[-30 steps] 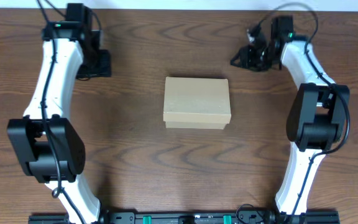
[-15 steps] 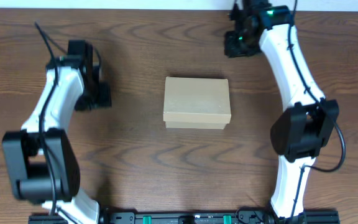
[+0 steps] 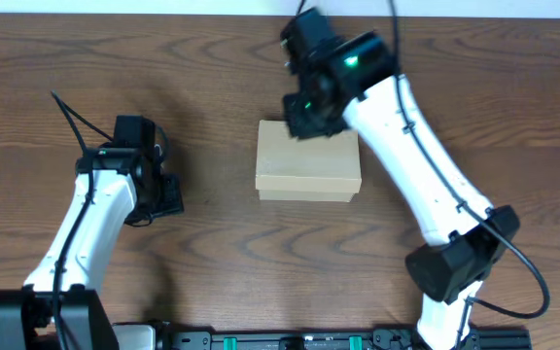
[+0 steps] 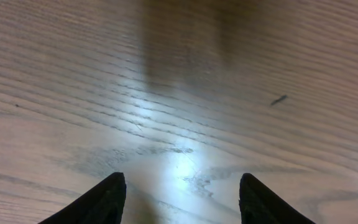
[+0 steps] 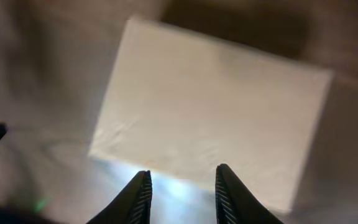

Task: Pack container

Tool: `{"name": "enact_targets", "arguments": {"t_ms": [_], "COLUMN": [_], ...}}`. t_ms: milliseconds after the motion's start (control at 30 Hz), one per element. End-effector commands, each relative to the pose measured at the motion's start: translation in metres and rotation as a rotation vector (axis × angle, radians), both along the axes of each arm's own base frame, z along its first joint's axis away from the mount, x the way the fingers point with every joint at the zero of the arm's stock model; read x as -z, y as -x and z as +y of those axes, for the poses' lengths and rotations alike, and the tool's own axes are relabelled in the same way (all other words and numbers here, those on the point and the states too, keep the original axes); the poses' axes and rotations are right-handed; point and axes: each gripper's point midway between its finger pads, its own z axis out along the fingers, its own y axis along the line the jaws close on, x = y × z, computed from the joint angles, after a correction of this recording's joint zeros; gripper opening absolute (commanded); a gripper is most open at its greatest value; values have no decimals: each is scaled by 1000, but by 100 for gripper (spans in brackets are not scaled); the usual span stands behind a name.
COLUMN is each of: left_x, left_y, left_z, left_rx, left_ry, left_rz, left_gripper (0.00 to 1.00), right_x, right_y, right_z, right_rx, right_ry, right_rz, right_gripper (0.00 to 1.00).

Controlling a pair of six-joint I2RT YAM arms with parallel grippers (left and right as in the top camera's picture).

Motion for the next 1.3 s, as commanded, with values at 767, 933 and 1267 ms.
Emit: {"name": "enact_targets", "arguments": {"t_ms": [767,933,1267], "left_x": [-4,-4,-4], "left_y": [1,1,1], "left_z": [-3,-3,-3], "left_rx": [-6,-7,-6], "left_ry": [-4,-4,-4], "left_rz": [-22,-22,-22], "left_gripper": [58,58,59], "right_x": [67,91,131], "right_y": [33,39,52], "right_z": [-5,-7,-13], "right_rx": [109,109,117], "right_ry": [141,153,144], "right_rz": [114,149,226], "right_gripper": [1,1,1]}}
